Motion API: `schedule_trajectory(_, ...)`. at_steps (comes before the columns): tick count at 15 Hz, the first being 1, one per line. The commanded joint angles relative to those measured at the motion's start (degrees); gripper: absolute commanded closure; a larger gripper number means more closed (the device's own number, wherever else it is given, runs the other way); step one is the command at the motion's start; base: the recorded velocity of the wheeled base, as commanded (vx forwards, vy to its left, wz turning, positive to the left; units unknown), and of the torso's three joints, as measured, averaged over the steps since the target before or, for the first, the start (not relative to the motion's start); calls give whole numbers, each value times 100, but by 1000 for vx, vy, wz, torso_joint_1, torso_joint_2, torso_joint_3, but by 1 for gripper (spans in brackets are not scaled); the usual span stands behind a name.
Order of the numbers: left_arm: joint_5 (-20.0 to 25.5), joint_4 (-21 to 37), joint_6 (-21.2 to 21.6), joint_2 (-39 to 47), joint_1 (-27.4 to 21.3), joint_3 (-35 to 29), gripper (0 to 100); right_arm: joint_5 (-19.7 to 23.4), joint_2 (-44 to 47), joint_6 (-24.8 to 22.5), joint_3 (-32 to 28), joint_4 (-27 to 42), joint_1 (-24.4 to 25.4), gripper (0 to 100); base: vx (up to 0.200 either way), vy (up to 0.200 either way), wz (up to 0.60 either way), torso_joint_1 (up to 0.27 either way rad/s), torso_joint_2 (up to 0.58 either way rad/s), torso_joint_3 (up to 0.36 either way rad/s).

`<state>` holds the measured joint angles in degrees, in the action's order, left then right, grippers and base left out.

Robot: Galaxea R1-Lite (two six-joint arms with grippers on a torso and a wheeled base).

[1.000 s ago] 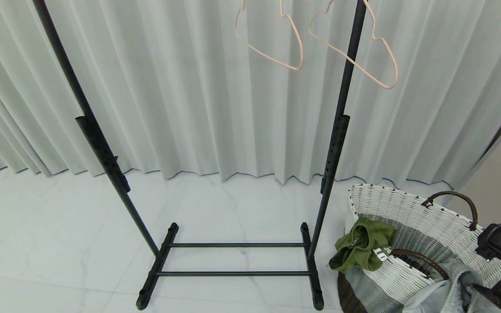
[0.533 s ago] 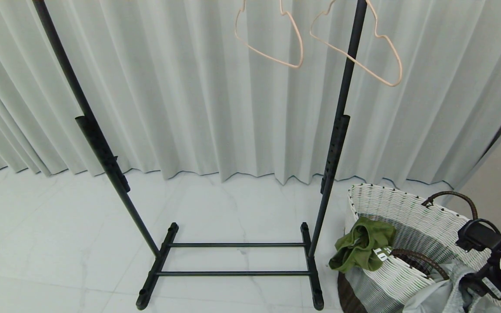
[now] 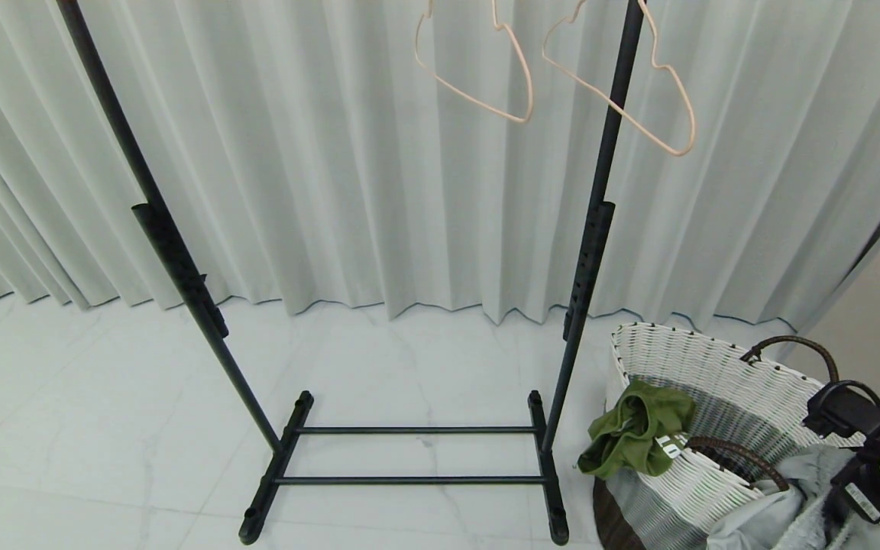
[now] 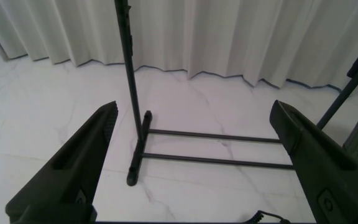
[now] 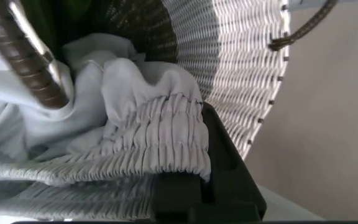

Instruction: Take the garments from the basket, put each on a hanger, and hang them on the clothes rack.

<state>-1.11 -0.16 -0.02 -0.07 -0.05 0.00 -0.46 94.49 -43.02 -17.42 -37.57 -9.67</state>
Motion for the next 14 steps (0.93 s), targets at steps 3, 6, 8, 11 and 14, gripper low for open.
schedule_trajectory(3, -3, 7, -6, 7, 5, 0, 0, -15, -2066, 48, -947, 2034, 114, 100, 0, 0, 0, 0, 0, 0)
schedule_trajectory(6, 5, -2, 38, 7, 5, 0, 0, -15, -3367, 48, -2696, 5040, 202, 100, 0, 0, 0, 0, 0, 0)
schedule_trajectory(8, 5, -2, 38, 7, 5, 0, 0, -24, -3798, 48, -3408, 6016, 334, 100, 0, 0, 0, 0, 0, 0)
schedule_trajectory(11, 5, -2, 46, 7, 5, 0, 0, -33, -4167, 22, -3567, 6218, 387, 100, -133, 0, 0, 2, 0, 2)
schedule_trajectory(14, 5, -2, 38, 7, 5, 0, 0, -33, -4325, 13, -3523, 6297, 483, 100, -200, 0, 0, 4, 4, 2)
